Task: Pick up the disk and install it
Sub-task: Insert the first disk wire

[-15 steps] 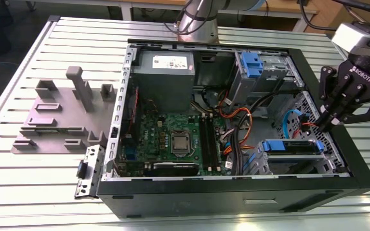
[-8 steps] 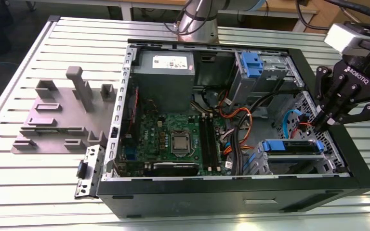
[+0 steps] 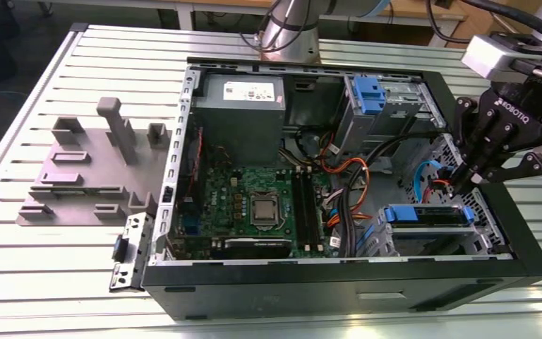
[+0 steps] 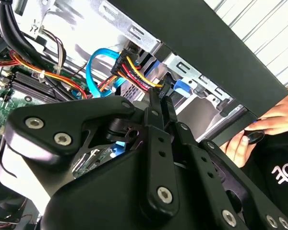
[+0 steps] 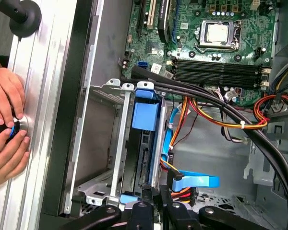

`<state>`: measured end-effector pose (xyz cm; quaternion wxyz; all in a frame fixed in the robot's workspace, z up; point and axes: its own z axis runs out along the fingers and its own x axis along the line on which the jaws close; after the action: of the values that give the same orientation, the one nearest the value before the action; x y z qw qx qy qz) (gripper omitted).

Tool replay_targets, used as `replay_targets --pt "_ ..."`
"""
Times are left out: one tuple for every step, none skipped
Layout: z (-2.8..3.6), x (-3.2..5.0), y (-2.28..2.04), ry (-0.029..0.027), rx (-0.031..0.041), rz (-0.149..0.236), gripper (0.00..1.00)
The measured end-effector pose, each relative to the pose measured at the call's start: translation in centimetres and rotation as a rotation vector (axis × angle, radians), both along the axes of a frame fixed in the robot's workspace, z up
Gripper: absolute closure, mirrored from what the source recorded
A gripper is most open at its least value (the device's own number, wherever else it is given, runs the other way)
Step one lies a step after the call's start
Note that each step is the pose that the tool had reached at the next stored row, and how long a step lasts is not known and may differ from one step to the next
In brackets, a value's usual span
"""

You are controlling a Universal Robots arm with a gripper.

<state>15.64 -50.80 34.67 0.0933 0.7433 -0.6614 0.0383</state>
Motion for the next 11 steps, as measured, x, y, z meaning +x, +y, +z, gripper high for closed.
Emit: replay_targets --pt "-0.01 -0.03 -0.02 -0.0006 0.0 0.0 0.83" --pt "-0.02 -0.04 -0.06 -0.0009 0.0015 0.0 0.83" --pt "-0.04 -0.05 -0.12 -0.001 0.0057 0.0 0.83" --pt "-0.06 -0.08 -0.19 -0.0011 0.0115 0.0 0.83" --pt "-0.07 -0.09 -0.27 -0.0013 0.0185 0.0 0.83" --pt "-0.09 -0.12 -0.38 -0.0015 0.0261 0.0 0.83" --pt "-0.1 -0.13 -0.5 -0.0017 0.0327 0.0 0.83" --pt "-0.13 -0.15 -0.62 -0.002 0.039 0.0 0.83" --pt "-0.15 -0.16 -0.75 -0.0022 0.0451 0.0 0.83" --pt "-0.17 -0.19 -0.87 -0.0026 0.0498 0.0 0.83" --pt "-0.18 -0.22 -0.99 -0.0032 0.0539 0.0 0.83"
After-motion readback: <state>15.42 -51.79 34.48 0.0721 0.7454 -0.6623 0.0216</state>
